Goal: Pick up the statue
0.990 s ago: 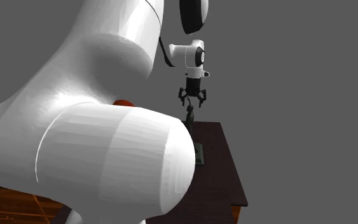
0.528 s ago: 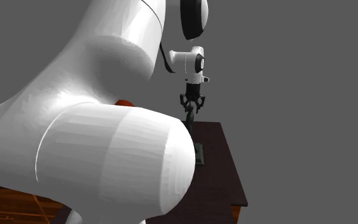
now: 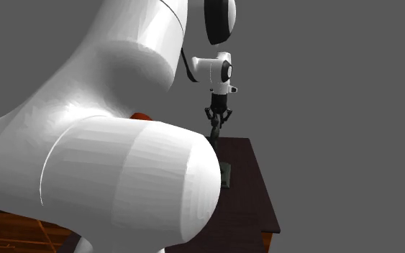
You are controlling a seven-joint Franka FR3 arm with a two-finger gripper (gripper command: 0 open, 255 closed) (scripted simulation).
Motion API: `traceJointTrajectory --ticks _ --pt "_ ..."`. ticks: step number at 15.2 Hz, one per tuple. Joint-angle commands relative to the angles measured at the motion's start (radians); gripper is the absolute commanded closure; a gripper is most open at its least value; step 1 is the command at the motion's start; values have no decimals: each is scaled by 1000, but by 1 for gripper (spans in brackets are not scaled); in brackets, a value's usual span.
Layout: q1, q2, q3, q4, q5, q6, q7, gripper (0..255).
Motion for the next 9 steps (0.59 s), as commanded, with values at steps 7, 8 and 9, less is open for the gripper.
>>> traceJointTrajectory --ticks 7,8,9 --pt "5 -42 -1 9 -3 -56 5 255" --pt "5 -49 -1 12 -3 -66 6 255" --pt "5 -55 -1 16 -4 -75 6 255"
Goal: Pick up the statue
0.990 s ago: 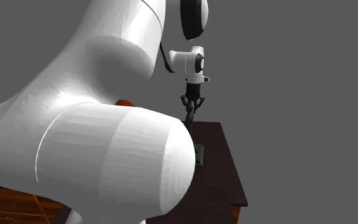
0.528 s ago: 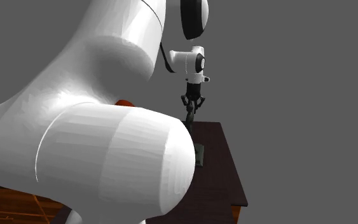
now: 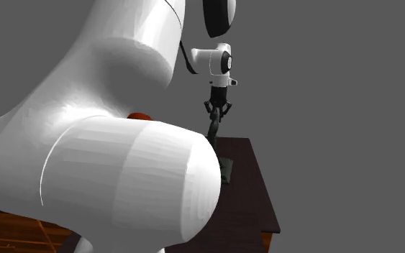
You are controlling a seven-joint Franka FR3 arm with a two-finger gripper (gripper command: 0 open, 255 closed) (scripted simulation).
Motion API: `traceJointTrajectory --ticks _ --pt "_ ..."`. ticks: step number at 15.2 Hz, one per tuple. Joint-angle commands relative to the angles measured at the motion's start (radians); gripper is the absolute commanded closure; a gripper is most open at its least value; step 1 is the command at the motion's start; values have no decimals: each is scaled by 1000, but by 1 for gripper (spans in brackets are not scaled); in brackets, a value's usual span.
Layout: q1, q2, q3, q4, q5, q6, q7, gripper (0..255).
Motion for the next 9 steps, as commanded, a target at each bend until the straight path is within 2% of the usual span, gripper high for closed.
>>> traceJointTrajectory --ticks 1,9 --pt "0 -14 -1 6 -1 -19 1 255" --pt "1 -48 -2 34 -4 -81 3 255"
